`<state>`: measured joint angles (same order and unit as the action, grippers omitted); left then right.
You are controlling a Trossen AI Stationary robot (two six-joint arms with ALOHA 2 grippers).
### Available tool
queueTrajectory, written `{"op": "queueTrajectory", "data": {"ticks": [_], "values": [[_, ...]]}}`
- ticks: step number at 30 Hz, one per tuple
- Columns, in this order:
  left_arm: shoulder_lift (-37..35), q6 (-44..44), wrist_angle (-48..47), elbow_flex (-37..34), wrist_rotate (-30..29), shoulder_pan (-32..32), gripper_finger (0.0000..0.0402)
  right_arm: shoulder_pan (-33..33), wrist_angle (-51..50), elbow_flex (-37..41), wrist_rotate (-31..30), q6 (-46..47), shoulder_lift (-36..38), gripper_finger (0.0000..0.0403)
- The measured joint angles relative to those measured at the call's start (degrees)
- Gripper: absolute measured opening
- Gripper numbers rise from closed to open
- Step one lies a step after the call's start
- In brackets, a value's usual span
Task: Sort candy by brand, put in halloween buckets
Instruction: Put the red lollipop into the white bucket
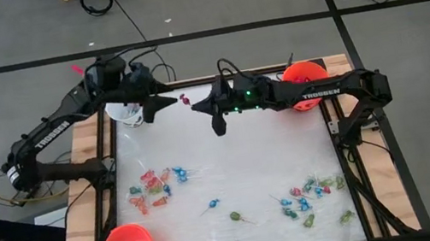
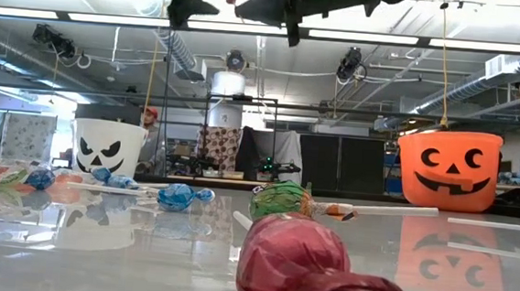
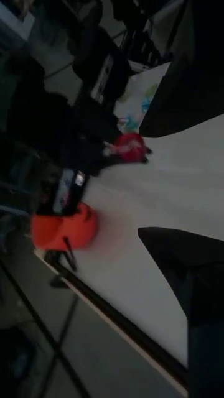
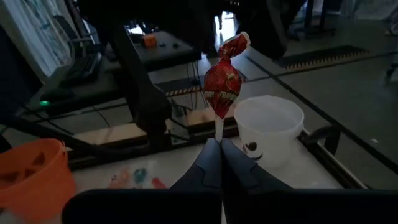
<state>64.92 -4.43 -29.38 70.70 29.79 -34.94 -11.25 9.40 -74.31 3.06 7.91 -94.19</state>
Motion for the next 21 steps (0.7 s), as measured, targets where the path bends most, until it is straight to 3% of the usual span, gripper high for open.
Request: {"op": "queueTrajectory", "data": {"ticks": [11, 21], "values": [[0.44, -0.15, 6.02, 0.00, -0.32, 3.98, 0.0308, -0.07, 0.09, -2.27, -0.52, 0.71, -0.04, 0.0000], [3.16, -3.37, 8.13, 0.02, -0.52, 4.97, 0.0238, -0.07, 1.27, -2.29, -0.48, 0.88, -0.07, 0.0000]]}}
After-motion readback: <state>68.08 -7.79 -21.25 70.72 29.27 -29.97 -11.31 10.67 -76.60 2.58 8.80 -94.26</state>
